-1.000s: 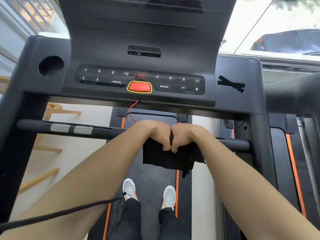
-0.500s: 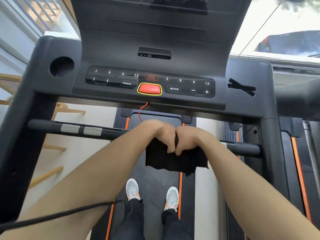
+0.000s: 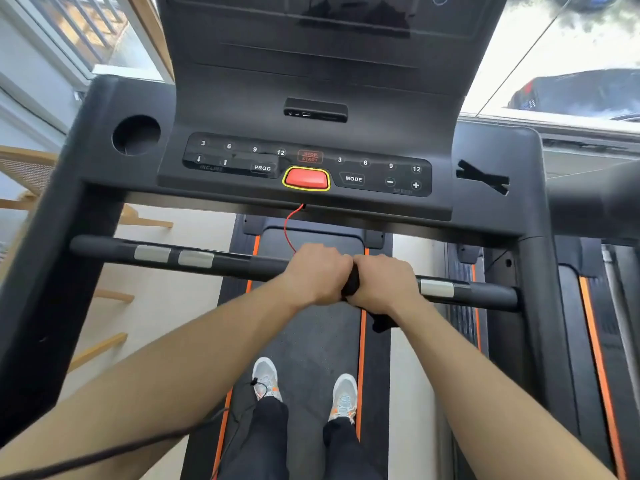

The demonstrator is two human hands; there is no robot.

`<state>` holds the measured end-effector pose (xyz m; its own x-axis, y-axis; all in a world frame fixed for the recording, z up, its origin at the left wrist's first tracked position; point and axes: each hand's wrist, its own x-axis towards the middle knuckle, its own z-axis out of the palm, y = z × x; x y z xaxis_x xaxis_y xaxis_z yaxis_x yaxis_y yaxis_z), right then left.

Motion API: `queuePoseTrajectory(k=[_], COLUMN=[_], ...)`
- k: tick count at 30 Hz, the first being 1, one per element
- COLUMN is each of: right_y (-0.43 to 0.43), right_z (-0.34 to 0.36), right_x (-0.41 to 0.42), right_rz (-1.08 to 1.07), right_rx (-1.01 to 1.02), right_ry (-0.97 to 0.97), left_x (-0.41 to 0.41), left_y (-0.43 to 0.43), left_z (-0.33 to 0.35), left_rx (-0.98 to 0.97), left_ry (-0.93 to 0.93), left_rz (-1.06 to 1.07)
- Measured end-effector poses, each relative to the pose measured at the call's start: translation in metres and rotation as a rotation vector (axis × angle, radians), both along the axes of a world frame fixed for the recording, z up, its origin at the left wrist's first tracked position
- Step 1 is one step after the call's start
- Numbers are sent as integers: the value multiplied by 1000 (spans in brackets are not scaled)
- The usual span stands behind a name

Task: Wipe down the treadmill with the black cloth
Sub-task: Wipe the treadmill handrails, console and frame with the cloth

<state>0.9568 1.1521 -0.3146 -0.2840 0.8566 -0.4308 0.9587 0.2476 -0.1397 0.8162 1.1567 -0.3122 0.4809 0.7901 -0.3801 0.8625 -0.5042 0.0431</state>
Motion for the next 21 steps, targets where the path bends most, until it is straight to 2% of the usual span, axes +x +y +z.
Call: queuePoseTrajectory(k=[3,5,7,9,11,14,18,21], right_y=[16,17,8,-11,-35,-57,-51,-36], right_z=[11,13,13,6,0,0,15,22], right_x=[-2,-3,-2,2,6,8,4,4], right_rz=[18,46,36,33,29,-18,-238,-277], right_rx=[-177,-185,-102,109,268,299,266,239], right_ry=[-71,-78,-62,14,119,332,606,524], left_x=[2,3,0,-9,-24,-38,-41,-38], left_y=[25,26,10,-18,-45,-71,-67,-50], left_z=[19,19,16,6,-5,-12,-1,11], left_rx=[-325,-396,-240,40,200,277,328,207], left_ry=[60,57,1,-105,-267,-426,-602,-546], left_rz=[12,79,118,119,113,144,295,391])
